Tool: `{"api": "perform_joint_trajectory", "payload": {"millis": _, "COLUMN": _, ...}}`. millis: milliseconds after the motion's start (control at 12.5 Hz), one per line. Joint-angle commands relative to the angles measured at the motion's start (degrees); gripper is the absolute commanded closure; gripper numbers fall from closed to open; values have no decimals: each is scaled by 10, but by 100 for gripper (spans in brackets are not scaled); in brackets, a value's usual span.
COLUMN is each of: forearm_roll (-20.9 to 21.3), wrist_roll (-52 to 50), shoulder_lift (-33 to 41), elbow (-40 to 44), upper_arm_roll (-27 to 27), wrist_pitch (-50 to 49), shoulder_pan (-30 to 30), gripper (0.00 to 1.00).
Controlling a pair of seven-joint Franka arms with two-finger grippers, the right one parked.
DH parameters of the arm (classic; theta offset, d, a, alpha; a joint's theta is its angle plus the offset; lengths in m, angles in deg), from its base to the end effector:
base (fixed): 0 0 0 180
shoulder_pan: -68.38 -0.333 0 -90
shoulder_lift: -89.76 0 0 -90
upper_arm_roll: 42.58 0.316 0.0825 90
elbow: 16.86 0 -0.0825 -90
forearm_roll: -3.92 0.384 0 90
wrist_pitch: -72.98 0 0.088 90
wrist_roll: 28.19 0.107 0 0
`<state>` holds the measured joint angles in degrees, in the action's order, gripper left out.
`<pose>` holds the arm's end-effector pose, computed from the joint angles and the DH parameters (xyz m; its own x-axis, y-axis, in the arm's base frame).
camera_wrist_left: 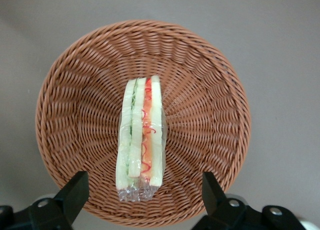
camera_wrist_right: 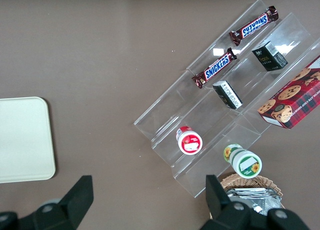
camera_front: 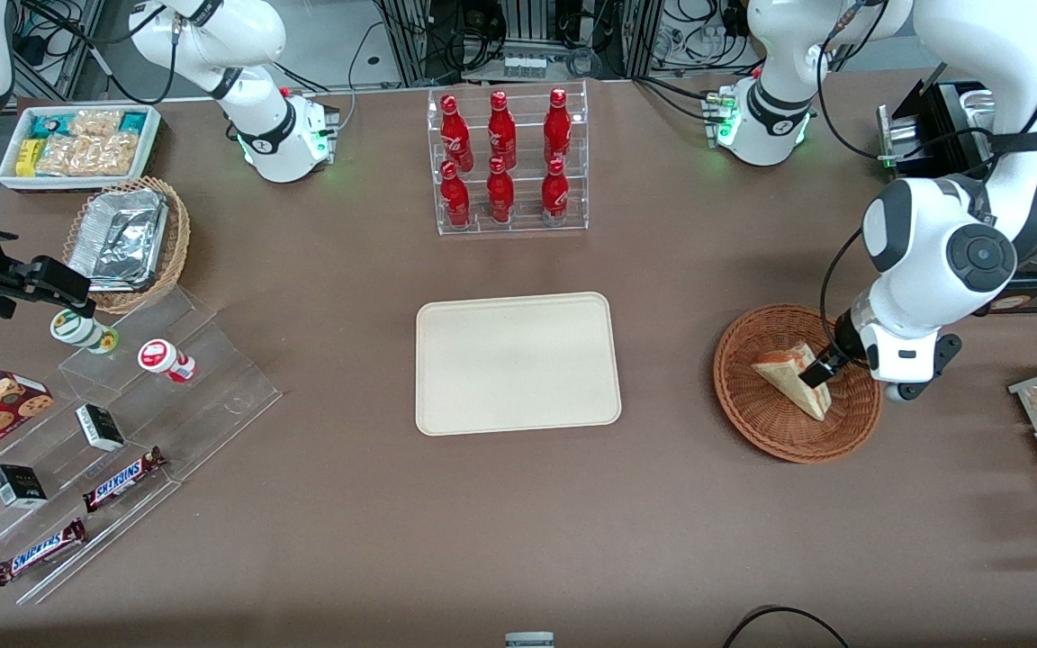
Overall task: Place sandwich from basket to tray
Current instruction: 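Close the left gripper on the sandwich and lift it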
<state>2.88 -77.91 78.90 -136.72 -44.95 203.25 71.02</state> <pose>0.5704 -0.0500 0.3322 0.7017 0.7121 -0.0215 0.7124 -0.7017 0.0079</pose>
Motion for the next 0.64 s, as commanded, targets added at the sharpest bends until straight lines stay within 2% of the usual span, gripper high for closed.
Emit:
{"api": "perform_joint_trajectory", "payload": {"millis": 0, "forearm_roll": 6, "wrist_roll": -41, "shoulder_lift": -6, "elbow": -5, "upper_arm_roll": -5, "wrist_pitch": 13, "shoulder_pan": 4, "gripper": 0}}
{"api": "perform_joint_trajectory", "payload": {"millis": 560, "forearm_roll": 7, "wrist_roll": -61, "shoulder_lift": -31, "elbow": -27, "upper_arm_roll": -5, "wrist_pitch": 57, "shoulder_pan": 4, "gripper": 0}}
